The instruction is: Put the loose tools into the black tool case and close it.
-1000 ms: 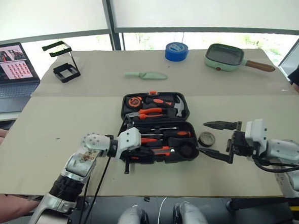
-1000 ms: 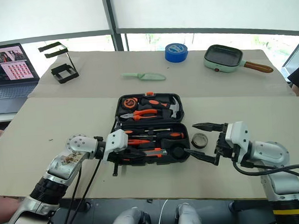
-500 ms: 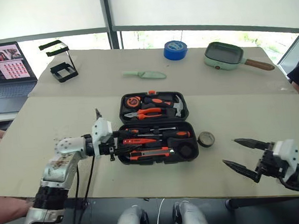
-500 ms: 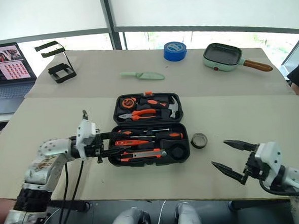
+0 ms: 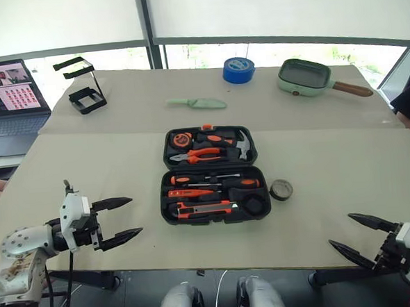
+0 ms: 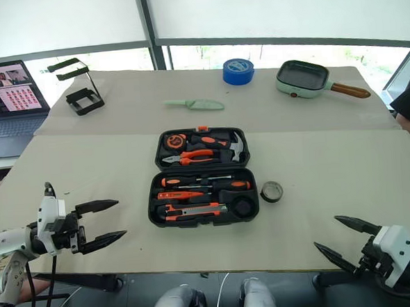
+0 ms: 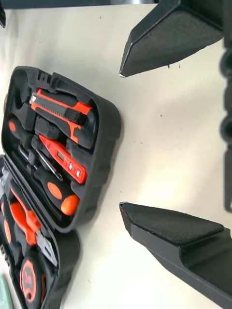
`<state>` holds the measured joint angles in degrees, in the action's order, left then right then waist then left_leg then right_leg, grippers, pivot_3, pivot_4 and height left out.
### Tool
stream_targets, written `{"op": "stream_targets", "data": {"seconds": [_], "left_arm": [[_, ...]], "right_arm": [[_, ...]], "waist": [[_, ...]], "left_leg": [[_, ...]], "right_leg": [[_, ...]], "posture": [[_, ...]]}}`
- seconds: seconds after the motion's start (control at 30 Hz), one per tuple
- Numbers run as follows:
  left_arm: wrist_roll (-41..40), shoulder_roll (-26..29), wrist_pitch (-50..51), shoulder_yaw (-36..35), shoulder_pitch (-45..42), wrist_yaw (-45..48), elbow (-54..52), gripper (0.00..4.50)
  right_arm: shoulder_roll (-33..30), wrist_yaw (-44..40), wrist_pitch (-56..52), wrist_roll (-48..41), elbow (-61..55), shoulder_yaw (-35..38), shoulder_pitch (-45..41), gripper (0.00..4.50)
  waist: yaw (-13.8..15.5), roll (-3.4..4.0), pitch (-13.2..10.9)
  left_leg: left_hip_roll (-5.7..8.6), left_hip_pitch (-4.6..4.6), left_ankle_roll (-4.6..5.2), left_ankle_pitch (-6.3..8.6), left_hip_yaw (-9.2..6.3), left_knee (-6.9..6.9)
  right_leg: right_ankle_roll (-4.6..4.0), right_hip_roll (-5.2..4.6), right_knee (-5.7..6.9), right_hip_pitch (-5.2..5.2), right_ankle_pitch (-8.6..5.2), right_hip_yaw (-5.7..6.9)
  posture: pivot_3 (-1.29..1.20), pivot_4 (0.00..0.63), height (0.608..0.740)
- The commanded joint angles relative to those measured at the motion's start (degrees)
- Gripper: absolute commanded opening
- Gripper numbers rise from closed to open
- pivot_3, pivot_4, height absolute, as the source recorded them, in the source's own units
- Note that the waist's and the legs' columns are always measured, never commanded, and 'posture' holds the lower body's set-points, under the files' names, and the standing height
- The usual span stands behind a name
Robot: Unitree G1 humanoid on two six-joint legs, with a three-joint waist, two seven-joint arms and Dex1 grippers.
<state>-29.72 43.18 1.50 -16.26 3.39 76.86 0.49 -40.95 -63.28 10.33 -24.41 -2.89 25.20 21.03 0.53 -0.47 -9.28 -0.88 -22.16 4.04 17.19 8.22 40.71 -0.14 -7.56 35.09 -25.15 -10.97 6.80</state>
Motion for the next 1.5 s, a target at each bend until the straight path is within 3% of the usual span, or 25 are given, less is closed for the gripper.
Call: {"op": "stream_targets", "data": {"seconds": [0.03,0.07,0.27,0.3,0.37,0.43,0.7,0.73,0.8,1.13,1.37,1.5], "left_arm": [[-4.0,-0.9,3.1,0.1,-0.7,-2.2,-7.8,4.46],[-4.3,-0.9,3.7,0.3,-0.9,-2.6,-8.4,4.46],[-6.1,-1.4,8.5,4.6,-4.3,-4.0,-14.3,4.46],[-6.1,-1.4,8.8,5.4,-4.6,-3.9,-15.2,4.46],[-5.9,-1.4,8.9,6.4,-5.0,-3.3,-15.9,4.46],[-5.9,-1.6,9.3,7.3,-5.5,-3.4,-16.6,4.46],[-5.2,-2.8,9.7,9.7,-5.6,-4.9,-17.5,4.46],[-5.0,-2.9,9.6,9.7,-5.3,-5.1,-17.6,4.50],[-5.0,-2.8,9.5,9.5,-4.8,-5.5,-18.0,4.50],[-4.9,-2.7,9.1,9.3,-3.7,-5.7,-19.1,4.50],[-3.2,-3.6,4.4,9.7,-4.1,-4.0,-16.9,4.50],[-2.7,-4.5,0.6,10.4,-4.1,-1.7,-15.9,4.50]], "right_arm": [[-11.0,-1.3,-25.3,-12.8,-11.7,-4.5,-6.6,4.50],[-12.3,-1.2,-29.3,-14.9,-12.9,-5.2,-7.5,4.50],[-17.2,-1.0,-30.4,-2.3,-10.6,-19.1,-26.2,4.50],[-19.1,-1.7,-35.4,-1.8,-10.2,-22.0,-28.6,4.50],[-20.9,-4.8,-34.7,1.3,-9.0,-25.9,-31.1,4.50],[-19.9,-4.8,-33.4,4.0,-6.7,-28.6,-34.3,4.50],[-13.2,-4.9,-28.8,13.4,4.7,-37.1,-43.7,4.50],[-12.4,-4.8,-28.7,14.0,5.5,-37.5,-44.2,3.98],[-11.3,-4.1,-28.3,15.4,6.5,-37.9,-44.7,3.52],[-12.9,-6.8,-26.6,15.1,5.1,-35.0,-45.3,0.03],[-12.3,-16.8,-36.5,-0.1,-7.8,-32.4,-49.7,0.01],[-8.8,-15.1,-41.3,-1.0,-11.6,-36.4,-50.9,0.01]], "waist": [[-0.4,0.14,-0.1],[-0.3,0.13,-0.1],[0.6,0.04,-0.1],[0.7,0.05,-0.1],[0.9,0.06,-0.1],[0.8,0.01,0.0],[0.2,-0.01,-0.1],[0.1,0.00,-0.1],[0.1,0.00,-0.1],[0.2,0.00,-0.1],[-0.3,0.02,-0.1],[0.0,0.02,-0.1]], "left_leg": [[0.00,-0.10,-0.03,-0.02,0.08,0.02],[0.01,-0.13,-0.04,-0.04,0.09,0.02],[-0.08,-0.27,-0.07,-0.07,-0.18,0.00],[-0.06,-0.28,-0.13,-0.12,-0.16,0.00],[-0.01,-0.34,-0.04,-0.17,-0.10,0.03],[0.00,-0.41,0.38,-0.31,-0.10,0.06],[0.04,-0.49,0.44,-0.31,-0.01,0.12],[0.04,-0.48,0.44,-0.31,0.02,0.12],[0.04,-0.46,0.43,-0.31,0.04,0.12],[0.02,-0.33,0.06,-0.22,0.02,0.13],[-0.04,-0.32,0.28,-0.34,0.01,0.10],[-0.08,-0.31,0.15,-0.27,-0.09,0.10]], "right_leg": [[-0.08,-0.04,0.00,0.00,0.08,-0.05],[-0.12,-0.09,-0.01,-0.03,0.18,-0.08],[-0.03,0.14,-0.03,-0.10,0.28,0.28],[-0.02,0.14,-0.03,-0.10,0.28,0.27],[0.01,0.13,-0.03,-0.12,0.30,0.28],[-0.01,0.13,-0.08,-0.12,0.32,0.33],[0.01,0.22,-0.08,-0.12,0.31,0.41],[0.08,0.29,-0.07,-0.12,0.27,0.42],[0.28,0.35,-0.06,-0.11,0.16,0.42],[0.27,0.14,0.01,-0.07,0.25,0.38],[0.02,0.17,-0.01,-0.10,0.38,0.36],[-0.25,0.15,-0.04,-0.06,0.48,0.39]], "posture": [[0.00,0.150,0.740],[0.00,0.150,0.740],[0.00,0.150,0.740],[0.00,0.150,0.740],[0.00,0.150,0.740],[0.00,0.150,0.740],[0.00,0.150,0.740],[0.00,0.150,0.740],[0.00,0.150,0.740],[0.00,0.150,0.740],[0.00,0.150,0.740],[0.00,0.150,0.740]]}}
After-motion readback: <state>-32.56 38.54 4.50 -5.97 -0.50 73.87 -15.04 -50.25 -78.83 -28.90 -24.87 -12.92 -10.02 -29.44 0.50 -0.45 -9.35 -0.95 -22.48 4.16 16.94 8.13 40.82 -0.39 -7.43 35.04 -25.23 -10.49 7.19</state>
